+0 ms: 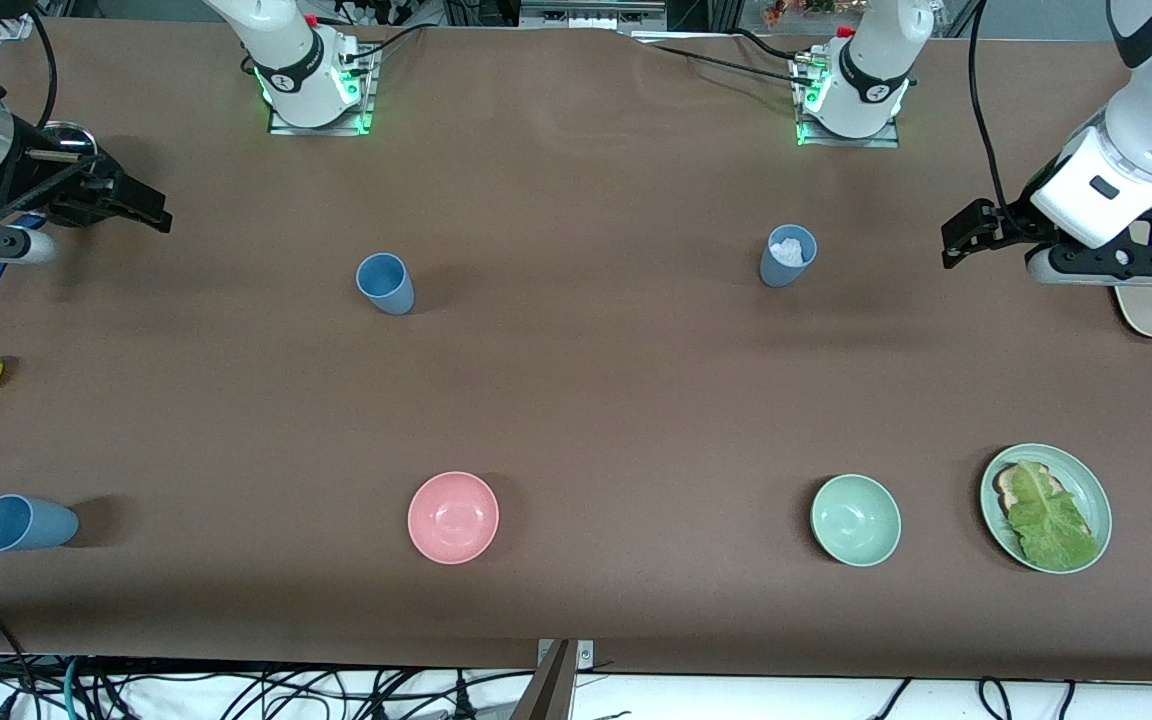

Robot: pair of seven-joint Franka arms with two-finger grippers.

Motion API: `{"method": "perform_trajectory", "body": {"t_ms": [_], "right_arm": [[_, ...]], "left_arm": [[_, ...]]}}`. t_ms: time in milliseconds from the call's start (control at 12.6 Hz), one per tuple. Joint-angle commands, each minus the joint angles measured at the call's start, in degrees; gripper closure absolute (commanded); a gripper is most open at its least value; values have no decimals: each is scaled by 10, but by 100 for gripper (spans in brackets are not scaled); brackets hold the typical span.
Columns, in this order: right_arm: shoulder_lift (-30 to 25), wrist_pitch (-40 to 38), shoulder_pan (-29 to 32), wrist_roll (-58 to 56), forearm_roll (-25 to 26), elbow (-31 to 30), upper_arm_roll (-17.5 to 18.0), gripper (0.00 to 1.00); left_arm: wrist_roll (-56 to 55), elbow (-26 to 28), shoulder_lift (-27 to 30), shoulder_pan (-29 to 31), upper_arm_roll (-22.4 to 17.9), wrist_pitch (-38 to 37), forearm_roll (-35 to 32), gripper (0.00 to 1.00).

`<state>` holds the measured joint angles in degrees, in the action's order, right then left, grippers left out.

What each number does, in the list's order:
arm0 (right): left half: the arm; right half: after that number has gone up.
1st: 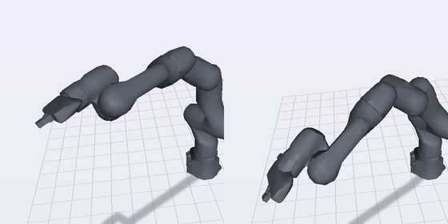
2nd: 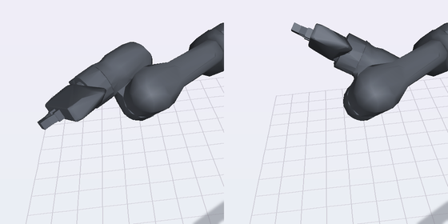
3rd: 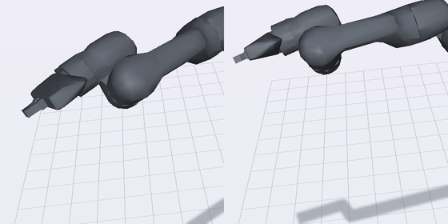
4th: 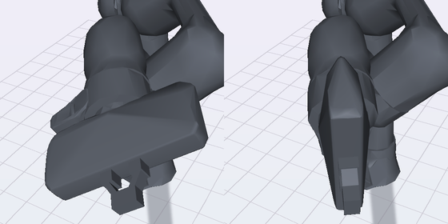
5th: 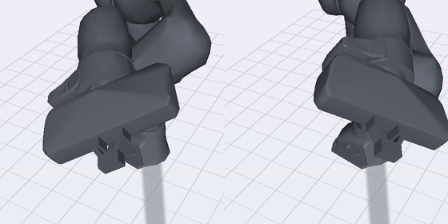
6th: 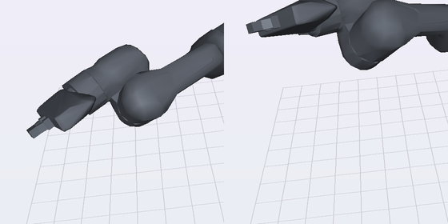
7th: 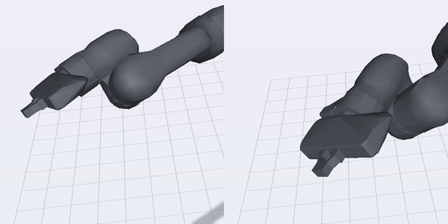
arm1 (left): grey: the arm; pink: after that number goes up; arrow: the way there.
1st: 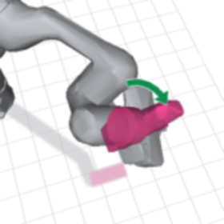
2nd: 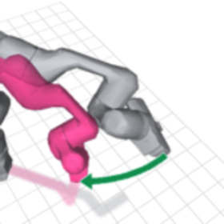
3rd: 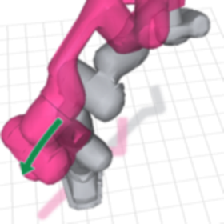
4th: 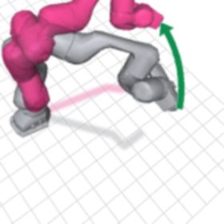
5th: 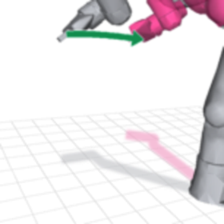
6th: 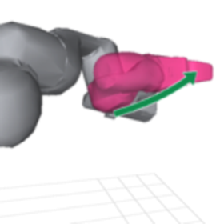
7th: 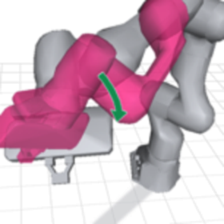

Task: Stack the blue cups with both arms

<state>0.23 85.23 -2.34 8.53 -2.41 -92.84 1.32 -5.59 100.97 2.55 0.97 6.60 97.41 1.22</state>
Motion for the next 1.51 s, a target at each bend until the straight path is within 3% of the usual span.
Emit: {"method": "perform_trajectory", "body": {"t_ms": [0,1115,1434], "right_arm": [[3,-16,1,1,8,11,3,0],[3,-16,1,-2,7,12,3,0],[3,-16,1,-2,7,12,3,0]], "left_arm": [[1,-17,-4,5,1,-17,17,0],[1,-18,-5,5,3,-20,15,0],[6,-44,-20,1,3,-31,7,0]]}}
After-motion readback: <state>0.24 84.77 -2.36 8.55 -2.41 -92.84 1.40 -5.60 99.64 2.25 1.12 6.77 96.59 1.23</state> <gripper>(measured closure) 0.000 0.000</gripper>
